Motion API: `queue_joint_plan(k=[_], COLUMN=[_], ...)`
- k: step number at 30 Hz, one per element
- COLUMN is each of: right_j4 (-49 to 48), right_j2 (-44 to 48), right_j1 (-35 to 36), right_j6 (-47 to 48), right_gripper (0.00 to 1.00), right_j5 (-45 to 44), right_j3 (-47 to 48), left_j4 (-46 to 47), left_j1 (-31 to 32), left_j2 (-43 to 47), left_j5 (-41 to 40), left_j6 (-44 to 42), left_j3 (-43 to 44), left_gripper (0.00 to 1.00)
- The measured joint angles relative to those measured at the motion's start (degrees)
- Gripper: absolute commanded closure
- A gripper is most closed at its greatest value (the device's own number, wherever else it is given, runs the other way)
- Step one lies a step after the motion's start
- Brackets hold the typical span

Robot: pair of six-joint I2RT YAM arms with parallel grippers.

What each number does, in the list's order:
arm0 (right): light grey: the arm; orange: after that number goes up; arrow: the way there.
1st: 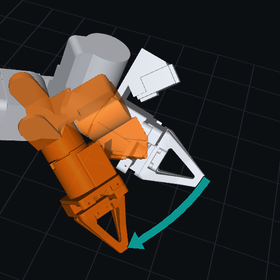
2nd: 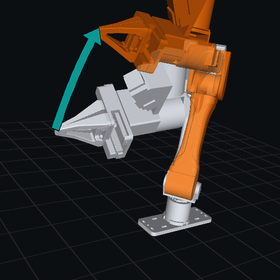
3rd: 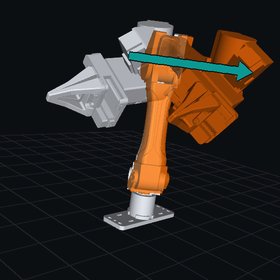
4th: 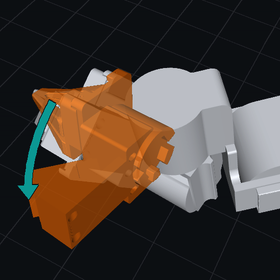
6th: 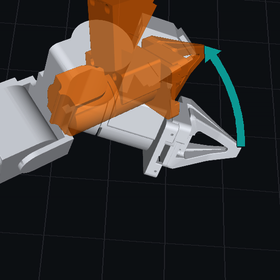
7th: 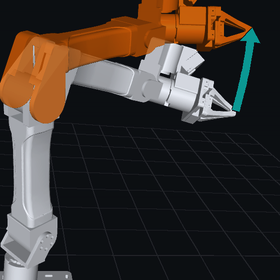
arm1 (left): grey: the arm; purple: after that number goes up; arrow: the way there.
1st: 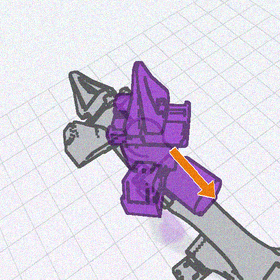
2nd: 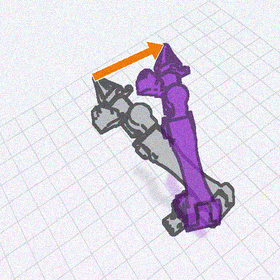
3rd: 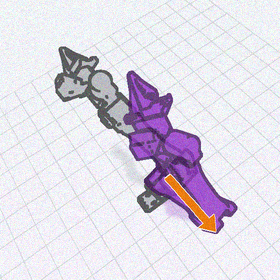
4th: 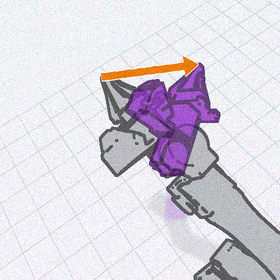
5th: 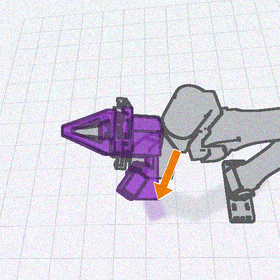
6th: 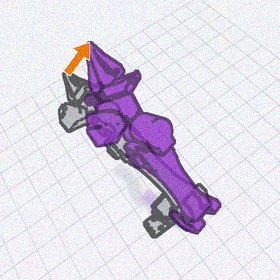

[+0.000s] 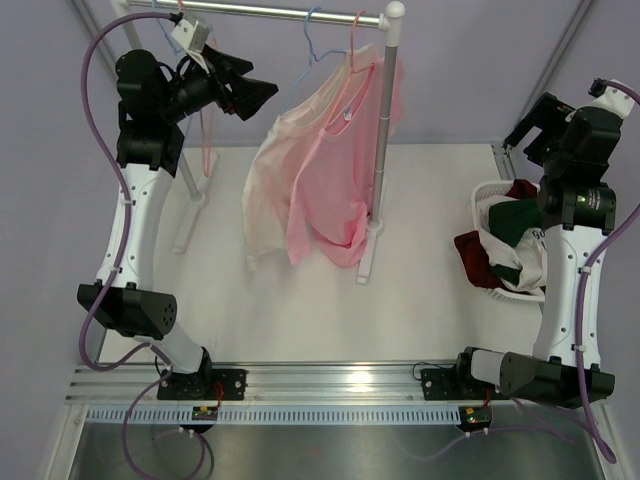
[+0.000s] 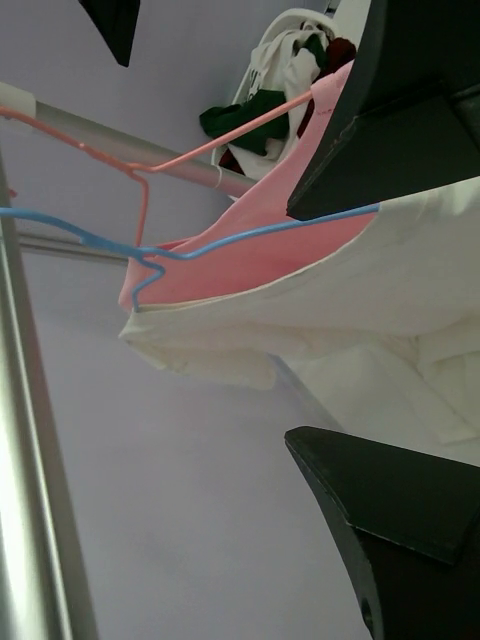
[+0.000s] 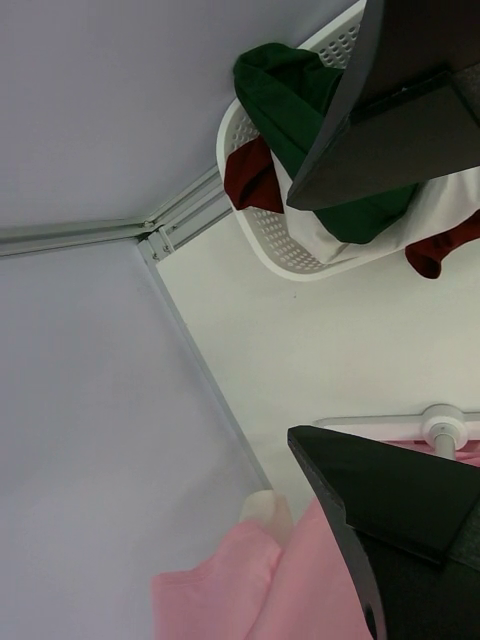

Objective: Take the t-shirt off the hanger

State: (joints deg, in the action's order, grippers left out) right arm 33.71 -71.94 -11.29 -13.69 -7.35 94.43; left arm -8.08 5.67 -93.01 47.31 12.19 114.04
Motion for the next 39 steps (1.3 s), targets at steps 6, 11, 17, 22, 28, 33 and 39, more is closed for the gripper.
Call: queue_joint_plan(k=[6, 11, 17, 22, 28, 33, 39], right_j4=[0.0, 0.0, 0.0, 0.0, 0.0, 0.0, 0.0], right_j2=[0.6, 0.6, 0.6, 0.6, 0.6, 0.6, 0.6], right_j1=[0.0, 0.0, 0.0, 0.0, 0.0, 0.0, 0.0], right_j6=[0.0, 0.2, 0.3, 0.4, 0.5, 0.5, 0.5], right_gripper=[0.01, 0.01, 0.0, 0.0, 0.01, 0.0, 0.01], right_j5=[0.7, 1.0, 1.0, 1.1, 1.1, 1.5, 2.6], right_j3=[-0.2, -0.5, -0.6, -0.7, -0.7, -0.8, -0.8], left_j4=[-1.9, -2.2, -2.9, -3.1, -3.1, -3.3, -5.4], left_j1=[2.5, 3.4, 3.7, 3.9, 4.8, 5.2, 5.4], left_j2=[-0.6, -0.9, -3.0, -5.3, -7.0, -7.7, -7.8], left_j5=[2.0, 3.9, 4.3, 5.0, 5.4, 6.1, 6.0], left_j6=[-2.2, -2.9, -3.3, -3.2, -2.9, -2.1, -1.4], left_j3=[0.0, 0.1, 1.4, 2.7, 3.7, 5.2, 8.0], left_gripper=[0.15, 0.22, 0.25, 0.34, 0.66, 0.94, 1.0])
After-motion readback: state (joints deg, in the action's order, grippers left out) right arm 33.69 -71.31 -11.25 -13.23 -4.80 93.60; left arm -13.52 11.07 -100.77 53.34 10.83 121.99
